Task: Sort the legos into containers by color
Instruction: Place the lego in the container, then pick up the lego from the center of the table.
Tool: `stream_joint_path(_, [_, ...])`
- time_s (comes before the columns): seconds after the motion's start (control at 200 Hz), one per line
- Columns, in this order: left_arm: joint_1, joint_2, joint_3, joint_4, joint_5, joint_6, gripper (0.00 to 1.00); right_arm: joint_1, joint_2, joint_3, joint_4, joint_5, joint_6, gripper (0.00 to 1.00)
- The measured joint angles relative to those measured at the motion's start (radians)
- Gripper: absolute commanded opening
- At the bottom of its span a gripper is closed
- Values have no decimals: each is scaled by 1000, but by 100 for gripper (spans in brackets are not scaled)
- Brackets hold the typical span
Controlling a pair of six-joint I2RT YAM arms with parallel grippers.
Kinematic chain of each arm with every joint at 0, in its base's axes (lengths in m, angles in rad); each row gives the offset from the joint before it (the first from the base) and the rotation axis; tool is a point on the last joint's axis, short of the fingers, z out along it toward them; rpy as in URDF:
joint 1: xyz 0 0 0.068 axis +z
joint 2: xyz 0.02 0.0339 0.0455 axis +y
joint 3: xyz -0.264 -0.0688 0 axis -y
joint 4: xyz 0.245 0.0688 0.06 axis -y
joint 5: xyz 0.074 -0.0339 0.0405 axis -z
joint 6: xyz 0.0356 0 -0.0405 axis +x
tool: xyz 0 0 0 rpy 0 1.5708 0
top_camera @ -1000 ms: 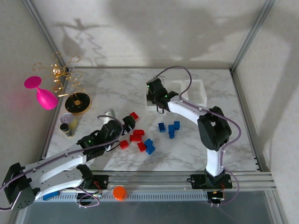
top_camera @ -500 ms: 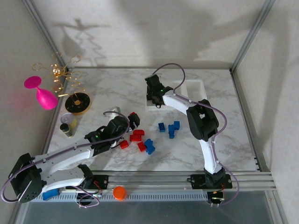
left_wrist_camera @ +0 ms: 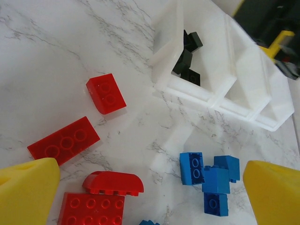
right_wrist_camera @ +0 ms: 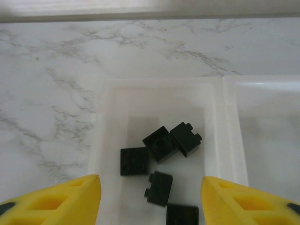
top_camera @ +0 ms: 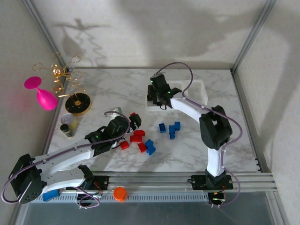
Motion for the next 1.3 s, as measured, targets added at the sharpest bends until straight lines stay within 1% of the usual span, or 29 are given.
stream_joint_path(0.21, [-31, -19, 0, 0, 6, -3, 100, 28, -185, -196, 11, -41, 2, 65])
stream_joint_path(0.406, [-82, -47, -18, 12, 3, -24, 100, 99, -298, -403, 11, -43, 23, 68])
stream_joint_path(0.526, [-118, -64, -51, 17, -4, -50, 100, 127, -339, -505, 12, -44, 46, 70])
stream_joint_path(0.761, [-185, -85, -98, 43, -50, -103, 99, 175, -343, -603, 39, -48, 82, 73])
stream_joint_path(1.011, [-217, -83, -99, 57, -86, -134, 100, 198, -300, -614, 58, -45, 89, 74])
stream_joint_path(1.136, [-218, -77, -99, 56, -98, -139, 100, 198, -256, -608, 51, -24, 88, 72])
stream_joint_path(1.302, [-218, -74, -98, 54, -107, -139, 99, 201, -224, -581, 51, -6, 89, 64])
